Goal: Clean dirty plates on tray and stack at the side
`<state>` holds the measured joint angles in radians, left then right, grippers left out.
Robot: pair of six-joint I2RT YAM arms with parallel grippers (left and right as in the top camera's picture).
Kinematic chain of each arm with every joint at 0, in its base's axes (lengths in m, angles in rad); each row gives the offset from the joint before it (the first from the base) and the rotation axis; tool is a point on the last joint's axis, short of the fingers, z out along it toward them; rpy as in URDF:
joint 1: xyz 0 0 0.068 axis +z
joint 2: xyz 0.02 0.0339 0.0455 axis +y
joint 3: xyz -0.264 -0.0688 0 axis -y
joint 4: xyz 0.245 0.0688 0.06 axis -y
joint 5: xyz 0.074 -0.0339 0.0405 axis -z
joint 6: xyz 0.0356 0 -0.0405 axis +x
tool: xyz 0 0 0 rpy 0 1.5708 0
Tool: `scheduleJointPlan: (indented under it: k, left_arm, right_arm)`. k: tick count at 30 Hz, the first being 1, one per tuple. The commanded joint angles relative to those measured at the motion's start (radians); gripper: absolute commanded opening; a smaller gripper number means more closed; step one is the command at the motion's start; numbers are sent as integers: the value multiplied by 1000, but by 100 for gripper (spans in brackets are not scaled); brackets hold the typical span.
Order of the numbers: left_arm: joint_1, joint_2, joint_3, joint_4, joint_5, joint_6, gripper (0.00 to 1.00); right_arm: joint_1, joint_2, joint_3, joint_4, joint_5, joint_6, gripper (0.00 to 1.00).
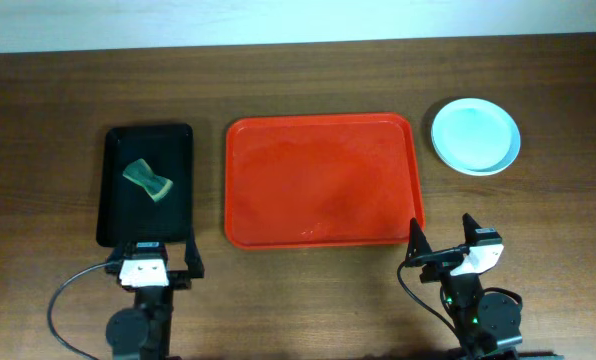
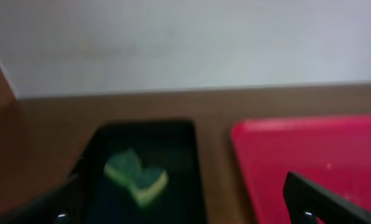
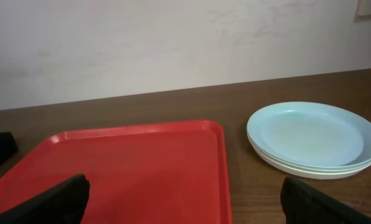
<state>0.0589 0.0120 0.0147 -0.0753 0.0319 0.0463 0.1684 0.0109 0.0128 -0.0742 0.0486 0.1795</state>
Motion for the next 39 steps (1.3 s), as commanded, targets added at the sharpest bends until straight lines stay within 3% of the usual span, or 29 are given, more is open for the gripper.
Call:
scheduleJointPlan:
  k: [1,16,39]
  left_arm:
    - [5,-7,-6,-9,-46,42,99]
    - [5,-7,-6,-9,-70,-138,99]
    - [5,-7,-6,-9,-47,-140,99]
  right_arm:
    - [8,-8,-7,-4,8,-7,99]
    - [8,-8,-7,-4,8,-7,98]
    - [8,-7,-7,-4,8,-7,99]
